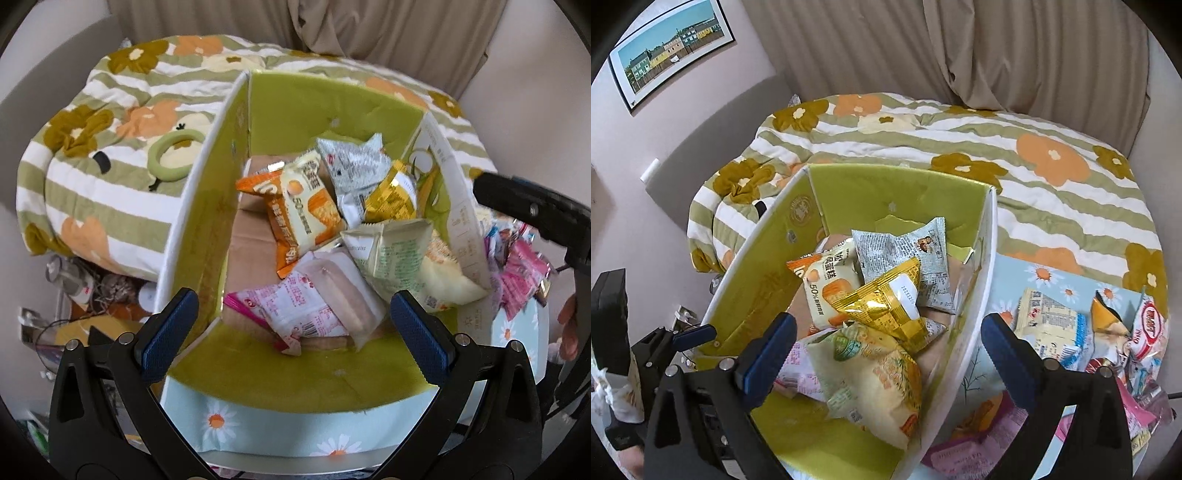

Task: Organize snacks
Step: 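Move both tools back over the snack pile on the table, then grasp the pink striped bag with the left tool while the right tool grasps the purple-brown bag, then carry both bags over the box and open the left tool to drop the pink striped bag, then lower the purple-brown bag into the box and open the right tool, then move both tools back over the remaining snacks on the table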

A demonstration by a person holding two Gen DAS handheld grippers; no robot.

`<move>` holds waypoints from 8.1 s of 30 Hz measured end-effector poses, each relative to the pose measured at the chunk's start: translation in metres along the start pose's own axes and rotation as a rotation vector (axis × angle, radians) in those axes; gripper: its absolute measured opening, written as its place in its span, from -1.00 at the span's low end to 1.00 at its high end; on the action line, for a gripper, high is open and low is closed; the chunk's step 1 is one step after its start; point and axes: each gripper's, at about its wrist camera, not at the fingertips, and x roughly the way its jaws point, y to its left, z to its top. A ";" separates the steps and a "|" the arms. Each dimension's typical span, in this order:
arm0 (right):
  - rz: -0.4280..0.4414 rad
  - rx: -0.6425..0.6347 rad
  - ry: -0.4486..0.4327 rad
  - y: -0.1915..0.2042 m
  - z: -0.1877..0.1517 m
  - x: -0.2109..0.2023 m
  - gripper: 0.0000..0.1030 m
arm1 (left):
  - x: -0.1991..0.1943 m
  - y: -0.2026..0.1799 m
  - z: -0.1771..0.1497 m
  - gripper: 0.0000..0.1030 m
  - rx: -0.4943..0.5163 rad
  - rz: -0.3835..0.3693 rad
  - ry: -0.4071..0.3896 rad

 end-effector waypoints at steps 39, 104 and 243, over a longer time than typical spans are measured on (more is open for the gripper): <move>-0.310 0.361 -0.193 -0.178 -0.165 -0.203 0.93 | -0.063 -0.245 -0.061 1.00 0.280 -0.209 -0.087; -0.155 0.645 0.050 -0.353 -0.170 -0.037 0.40 | 0.144 -0.382 -0.062 0.34 0.484 -0.196 0.173; 0.040 0.086 -0.173 0.009 0.009 -0.081 0.97 | -0.051 -0.022 0.017 0.86 0.073 -0.096 -0.081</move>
